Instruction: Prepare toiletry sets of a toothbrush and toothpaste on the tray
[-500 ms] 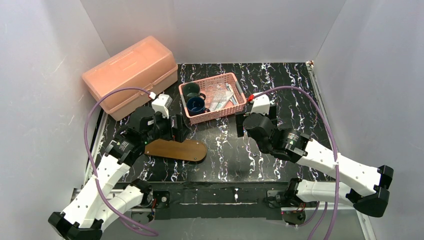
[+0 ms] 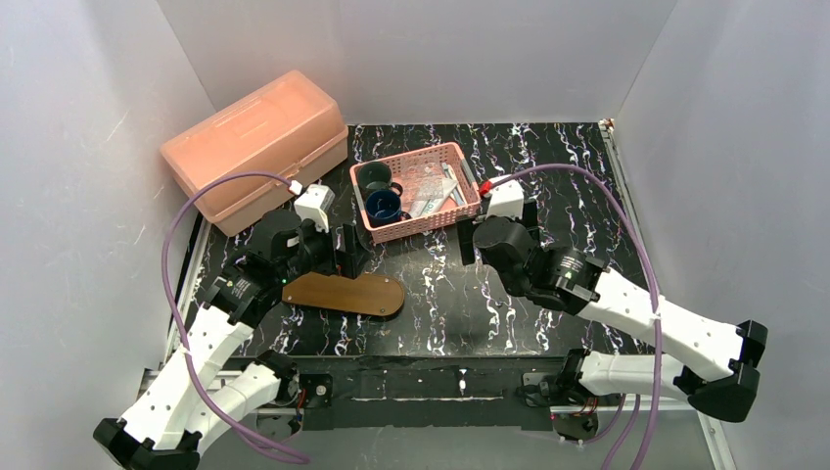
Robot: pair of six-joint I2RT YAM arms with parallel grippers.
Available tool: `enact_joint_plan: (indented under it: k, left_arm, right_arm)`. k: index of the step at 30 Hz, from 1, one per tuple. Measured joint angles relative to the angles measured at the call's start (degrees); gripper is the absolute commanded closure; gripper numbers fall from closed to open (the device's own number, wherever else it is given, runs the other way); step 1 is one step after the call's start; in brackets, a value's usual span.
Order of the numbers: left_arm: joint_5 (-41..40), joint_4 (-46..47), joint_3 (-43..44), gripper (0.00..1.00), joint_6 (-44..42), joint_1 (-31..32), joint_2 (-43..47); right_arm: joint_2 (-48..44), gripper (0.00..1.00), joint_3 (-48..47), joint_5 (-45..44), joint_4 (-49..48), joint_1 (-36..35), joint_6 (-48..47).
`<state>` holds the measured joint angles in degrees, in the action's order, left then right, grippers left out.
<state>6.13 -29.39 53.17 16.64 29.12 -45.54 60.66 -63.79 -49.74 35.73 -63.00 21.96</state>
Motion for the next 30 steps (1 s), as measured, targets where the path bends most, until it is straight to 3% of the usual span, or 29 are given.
enact_joint_plan:
  k: [11, 30]
  left_arm:
    - [-2.99, -0.92, -0.15, 0.01, 0.55, 0.0, 0.11]
    - [-5.84, -6.8, -1.14, 0.01, 1.33, 0.0, 1.14]
  right_arm:
    - [13.55, 0.03, -10.56, 1.11, 0.79, 2.32, -1.62]
    - [34.01, 0.16, -24.98, 24.68, -1.29, 27.89, -10.36]
